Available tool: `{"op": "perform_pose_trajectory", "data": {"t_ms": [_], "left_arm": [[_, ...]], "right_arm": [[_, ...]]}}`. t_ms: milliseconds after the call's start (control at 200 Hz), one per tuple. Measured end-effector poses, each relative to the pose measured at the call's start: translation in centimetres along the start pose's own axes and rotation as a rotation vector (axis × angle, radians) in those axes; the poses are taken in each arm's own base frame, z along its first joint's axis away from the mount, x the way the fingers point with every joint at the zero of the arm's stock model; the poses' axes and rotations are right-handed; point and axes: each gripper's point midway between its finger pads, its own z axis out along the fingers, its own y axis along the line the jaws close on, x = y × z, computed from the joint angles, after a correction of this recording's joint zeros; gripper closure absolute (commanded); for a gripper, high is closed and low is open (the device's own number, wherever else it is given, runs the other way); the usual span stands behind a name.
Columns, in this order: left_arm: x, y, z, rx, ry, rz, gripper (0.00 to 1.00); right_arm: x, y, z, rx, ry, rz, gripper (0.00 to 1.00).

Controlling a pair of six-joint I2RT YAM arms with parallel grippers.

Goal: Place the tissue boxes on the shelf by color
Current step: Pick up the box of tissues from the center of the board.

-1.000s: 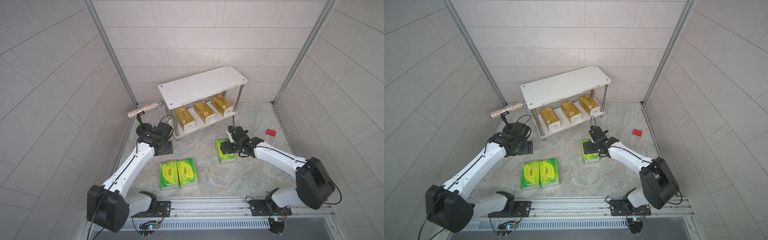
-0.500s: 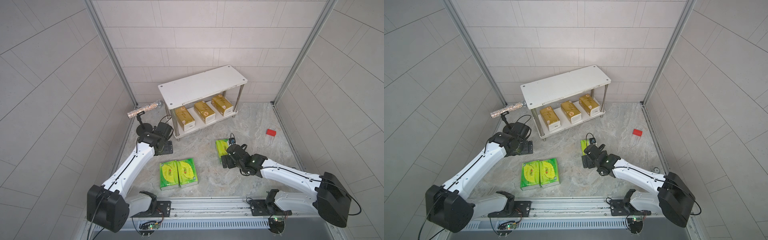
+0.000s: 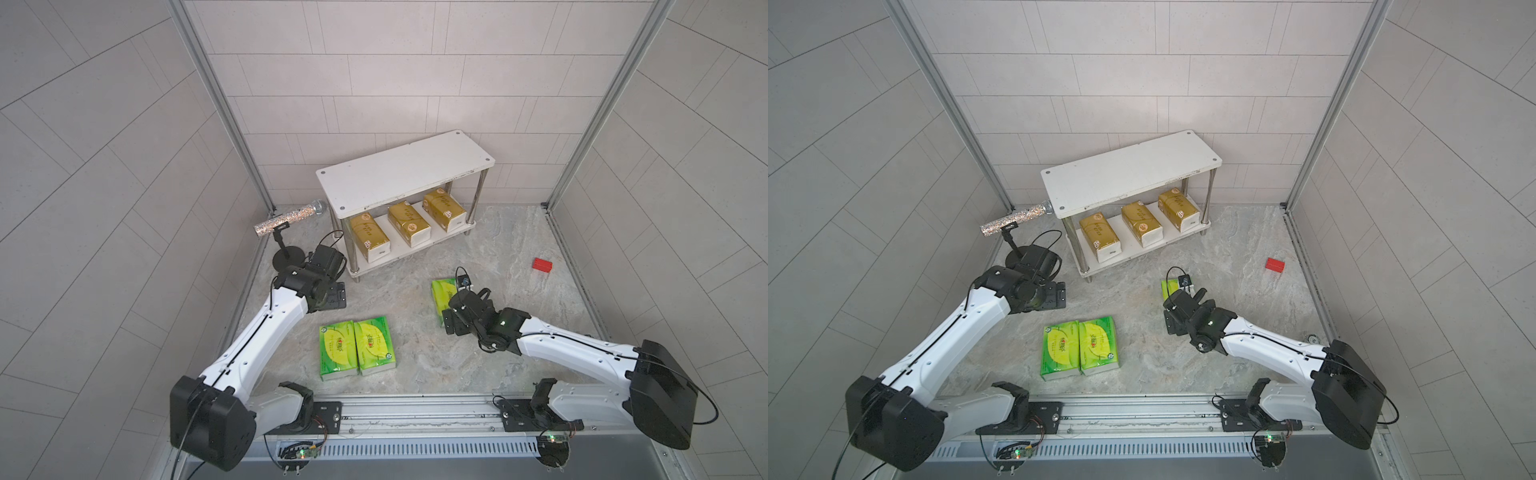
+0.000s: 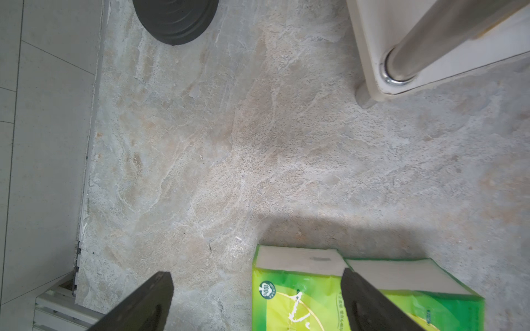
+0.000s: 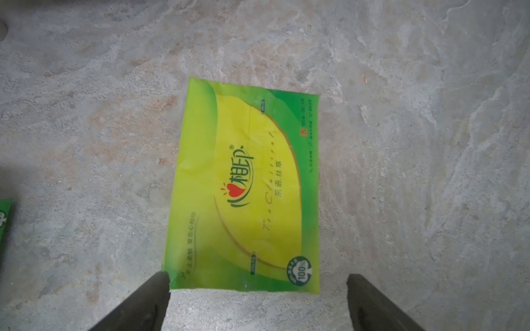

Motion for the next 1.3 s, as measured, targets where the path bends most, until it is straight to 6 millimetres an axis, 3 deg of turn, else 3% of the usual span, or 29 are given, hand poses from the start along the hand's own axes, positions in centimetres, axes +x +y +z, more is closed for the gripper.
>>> {"op": "perform_pose_trajectory", "data": {"t_ms": [270,470,860,1301], "left_arm": [[2.8,-6.0,-2.3,0.167,-0.001,0.157,0.01],[4.9,-9.5,-2.6,0.236,0.052,0.252,0.01],[5.4,-10.9,-2.4,0.241,0.085,0.272,0.01],[5.4,-11.6,-2.6,0.249,0.073,0.234,0.01]], "right_arm": [[-3.2,-2.1,-0.3,-0.107,0.016,0.200,0.00],[-3.2,-2.8,0.0,-0.159,0.056,0.263,0.02],[-0.7,-1.8,0.1,-0.234,0.115,0.292,0.02],[-0.7,-0.5,2.0,-0.290,0.207,0.314,0.04]]}}
